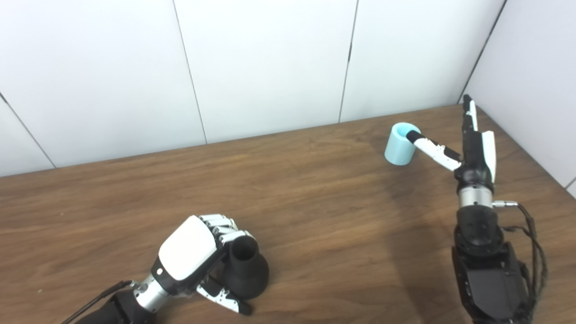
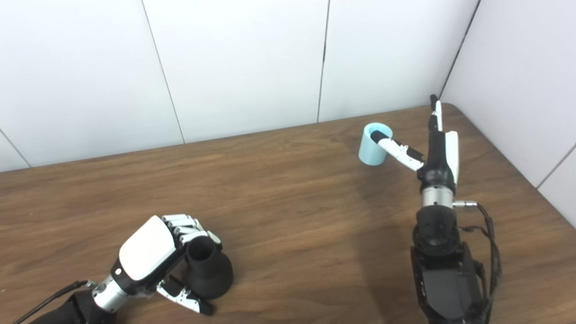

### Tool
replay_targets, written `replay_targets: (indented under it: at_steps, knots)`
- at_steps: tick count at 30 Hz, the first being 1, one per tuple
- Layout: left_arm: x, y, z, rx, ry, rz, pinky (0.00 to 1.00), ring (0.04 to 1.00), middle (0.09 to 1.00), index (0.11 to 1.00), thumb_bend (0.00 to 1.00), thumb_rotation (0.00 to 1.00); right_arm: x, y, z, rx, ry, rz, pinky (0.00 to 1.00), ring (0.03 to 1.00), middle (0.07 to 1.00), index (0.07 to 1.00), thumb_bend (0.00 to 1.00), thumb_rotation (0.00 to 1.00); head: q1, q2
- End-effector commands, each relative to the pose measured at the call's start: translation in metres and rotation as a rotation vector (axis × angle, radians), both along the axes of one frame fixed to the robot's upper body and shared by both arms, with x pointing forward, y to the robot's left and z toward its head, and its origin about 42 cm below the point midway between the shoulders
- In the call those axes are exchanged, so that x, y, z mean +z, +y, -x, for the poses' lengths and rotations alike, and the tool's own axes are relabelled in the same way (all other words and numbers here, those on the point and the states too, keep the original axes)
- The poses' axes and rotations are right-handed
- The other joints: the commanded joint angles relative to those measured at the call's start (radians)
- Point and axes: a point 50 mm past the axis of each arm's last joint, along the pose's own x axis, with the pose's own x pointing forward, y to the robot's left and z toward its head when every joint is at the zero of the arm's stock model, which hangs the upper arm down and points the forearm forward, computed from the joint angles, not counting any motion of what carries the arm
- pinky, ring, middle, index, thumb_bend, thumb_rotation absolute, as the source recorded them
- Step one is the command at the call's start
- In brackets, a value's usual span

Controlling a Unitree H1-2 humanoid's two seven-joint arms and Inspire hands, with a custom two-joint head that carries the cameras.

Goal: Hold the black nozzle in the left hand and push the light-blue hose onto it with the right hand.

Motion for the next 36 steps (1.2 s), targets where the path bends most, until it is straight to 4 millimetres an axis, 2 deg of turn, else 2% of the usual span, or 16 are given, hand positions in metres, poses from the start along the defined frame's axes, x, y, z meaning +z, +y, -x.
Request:
replay_targets:
  at_steps: [1, 13, 16, 17, 19, 20, 22, 25, 26, 27, 28, 30, 31, 32, 34, 36]
  knots:
    - [-0.078, -0.014, 0.073, 0.003, 0.261, 0.051, 0.44, 0.508, 0.487, 0.481, 0.52, 0.00, 0.025, -0.004, -0.013, 0.030, -0.089, 0.043, 1.00, 1.000, 1.000, 1.000, 1.00, 0.54, -0.011, -0.002]
    - [-0.082, -0.002, 0.078, 0.005, 0.286, 0.041, 0.43, 0.503, 0.490, 0.477, 0.52, 0.00, -0.020, 0.004, -0.032, 0.049, 0.011, -0.013, 0.96, 1.000, 1.000, 1.000, 1.00, 0.50, -0.060, -0.019]
    - [-0.083, 0.001, 0.080, 0.000, 0.300, 0.026, 0.44, 0.511, 0.491, 0.475, 0.52, 0.00, -0.031, 0.005, -0.035, 0.053, 0.029, -0.035, 0.90, 0.983, 1.000, 1.000, 1.00, 0.51, -0.061, -0.021]
    - [-0.083, 0.002, 0.081, 0.000, 0.301, 0.026, 0.44, 0.512, 0.492, 0.475, 0.52, 0.00, -0.035, 0.005, -0.036, 0.052, 0.039, -0.038, 0.76, 0.890, 0.926, 1.000, 1.00, 0.50, -0.061, -0.021]
    - [-0.083, 0.004, 0.082, -0.001, 0.304, 0.029, 0.44, 0.511, 0.492, 0.474, 0.52, 0.00, -0.039, 0.006, -0.037, 0.051, 0.049, -0.044, 0.71, 0.863, 0.927, 1.000, 1.00, 0.51, -0.060, -0.019]
    - [-0.083, 0.004, 0.083, -0.001, 0.307, 0.031, 0.44, 0.511, 0.492, 0.474, 0.52, 0.00, -0.040, 0.006, -0.039, 0.052, 0.052, -0.044, 0.64, 0.809, 0.869, 1.000, 1.00, 0.50, -0.060, -0.018]
    - [-0.083, 0.005, 0.085, -0.001, 0.313, 0.033, 0.44, 0.510, 0.492, 0.474, 0.52, 0.00, -0.042, 0.007, -0.040, 0.052, 0.052, -0.044, 0.61, 0.782, 0.846, 1.000, 1.00, 0.49, -0.061, -0.017]
    - [-0.082, 0.008, 0.086, -0.002, 0.319, 0.025, 0.45, 0.513, 0.492, 0.476, 0.52, 0.00, -0.045, 0.007, -0.045, 0.037, 0.044, -0.041, 0.43, 0.601, 0.661, 1.000, 1.00, 0.47, -0.061, -0.016]
    - [-0.082, 0.009, 0.086, -0.002, 0.319, 0.025, 0.45, 0.513, 0.491, 0.476, 0.52, 0.00, -0.046, 0.007, -0.047, 0.033, 0.039, -0.052, 0.40, 0.574, 0.632, 0.999, 1.00, 0.46, -0.062, -0.016]
    - [-0.082, 0.009, 0.087, -0.002, 0.320, 0.026, 0.44, 0.512, 0.491, 0.475, 0.52, 0.00, -0.047, 0.006, -0.049, 0.031, 0.031, -0.073, 0.41, 0.589, 0.657, 0.998, 1.00, 0.46, -0.062, -0.016]
    - [-0.082, 0.010, 0.087, -0.002, 0.321, 0.026, 0.44, 0.512, 0.491, 0.475, 0.52, 0.00, -0.048, 0.005, -0.051, 0.031, 0.025, -0.088, 0.46, 0.659, 0.745, 0.999, 1.00, 0.44, -0.063, -0.015]
    - [-0.081, 0.012, 0.088, 0.001, 0.327, 0.026, 0.44, 0.512, 0.491, 0.475, 0.52, 0.00, -0.050, 0.003, -0.054, 0.032, 0.014, -0.109, 0.49, 0.705, 0.794, 1.000, 1.00, 0.43, -0.062, -0.014]
    - [-0.081, 0.013, 0.088, 0.002, 0.329, 0.025, 0.45, 0.511, 0.491, 0.475, 0.52, 0.00, -0.051, 0.002, -0.055, 0.034, 0.006, -0.124, 0.55, 0.760, 0.844, 0.999, 1.00, 0.43, -0.062, -0.012]
    - [-0.080, 0.014, 0.089, 0.003, 0.332, 0.024, 0.44, 0.511, 0.491, 0.476, 0.52, 0.00, -0.052, 0.001, -0.056, 0.034, 0.007, -0.116, 0.66, 0.844, 0.916, 0.998, 1.00, 0.42, -0.061, -0.012]
    - [-0.080, 0.016, 0.090, 0.004, 0.335, 0.023, 0.44, 0.511, 0.491, 0.477, 0.52, 0.00, -0.052, 0.001, -0.058, 0.033, 0.009, -0.106, 0.61, 0.800, 0.874, 0.995, 1.00, 0.43, -0.061, -0.011]
    - [-0.080, 0.018, 0.091, 0.006, 0.340, 0.024, 0.45, 0.512, 0.491, 0.476, 0.52, 0.00, -0.051, 0.001, -0.061, 0.035, 0.022, -0.077, 0.65, 0.830, 0.902, 0.990, 1.00, 0.43, -0.061, -0.010]
